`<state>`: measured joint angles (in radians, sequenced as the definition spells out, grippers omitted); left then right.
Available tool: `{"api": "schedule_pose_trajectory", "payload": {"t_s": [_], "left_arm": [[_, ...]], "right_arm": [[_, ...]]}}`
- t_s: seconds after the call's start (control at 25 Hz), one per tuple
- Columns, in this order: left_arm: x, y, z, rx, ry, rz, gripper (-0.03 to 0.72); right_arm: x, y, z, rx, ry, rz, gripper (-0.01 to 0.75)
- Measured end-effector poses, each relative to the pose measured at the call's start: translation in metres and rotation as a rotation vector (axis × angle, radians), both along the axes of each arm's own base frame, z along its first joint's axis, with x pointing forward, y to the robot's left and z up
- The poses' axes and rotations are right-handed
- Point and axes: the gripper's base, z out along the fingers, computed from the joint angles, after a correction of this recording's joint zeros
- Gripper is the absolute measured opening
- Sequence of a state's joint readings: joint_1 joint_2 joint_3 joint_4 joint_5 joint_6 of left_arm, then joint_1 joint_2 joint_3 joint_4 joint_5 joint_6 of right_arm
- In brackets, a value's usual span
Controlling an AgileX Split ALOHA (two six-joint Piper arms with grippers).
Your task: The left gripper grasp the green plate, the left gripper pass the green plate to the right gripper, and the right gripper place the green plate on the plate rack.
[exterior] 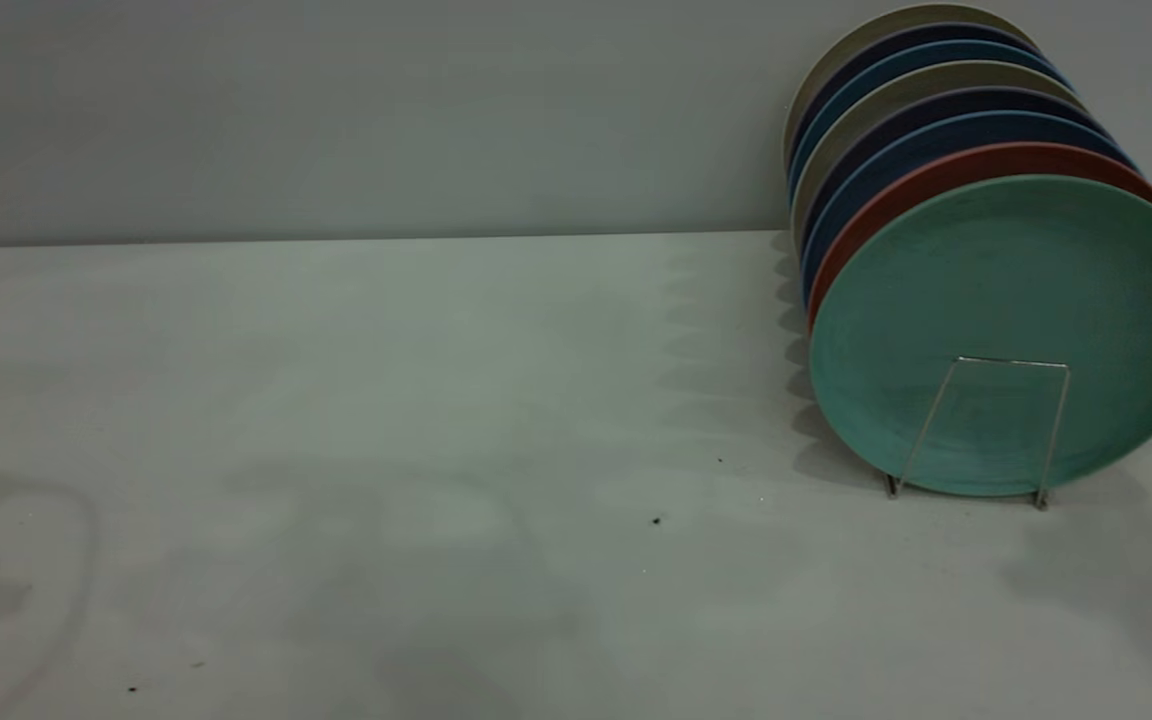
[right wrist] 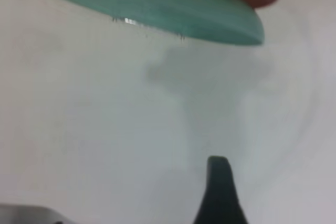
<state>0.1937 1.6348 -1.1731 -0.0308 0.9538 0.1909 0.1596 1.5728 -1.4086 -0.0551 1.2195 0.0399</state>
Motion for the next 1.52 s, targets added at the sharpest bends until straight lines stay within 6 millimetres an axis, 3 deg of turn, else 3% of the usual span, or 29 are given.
{"api": "schedule_pose_trajectory", "payload": {"t_s": [0.32,0.68,0.88,1.08,1.32,1.52], "left_arm": [[-0.066,-0.021,0.068,-0.072,-0.094,-0.020,0.499],[-0.178,-0.045,0.096,-0.045,-0.322,-0.015,0.499],[-0.237,-0.056,0.093,-0.017,-0.496,-0.006,0.499],[-0.275,-0.064,0.075,-0.019,-0.610,0.044,0.499],[-0.309,-0.070,0.056,0.006,-0.748,0.013,0.499],[-0.319,-0.071,0.037,0.000,-0.782,-0.031,0.499]], "right_arm": [[-0.081,-0.013,0.022,0.002,-0.076,0.032,0.574],[-0.190,-0.030,0.025,0.021,-0.240,0.062,0.569],[-0.240,-0.038,0.015,0.041,-0.362,0.062,0.569],[-0.277,-0.043,0.004,0.058,-0.481,0.062,0.568],[-0.289,-0.045,-0.023,0.058,-0.470,0.062,0.568],[-0.287,-0.043,-0.052,0.081,-0.475,0.068,0.562]]}}
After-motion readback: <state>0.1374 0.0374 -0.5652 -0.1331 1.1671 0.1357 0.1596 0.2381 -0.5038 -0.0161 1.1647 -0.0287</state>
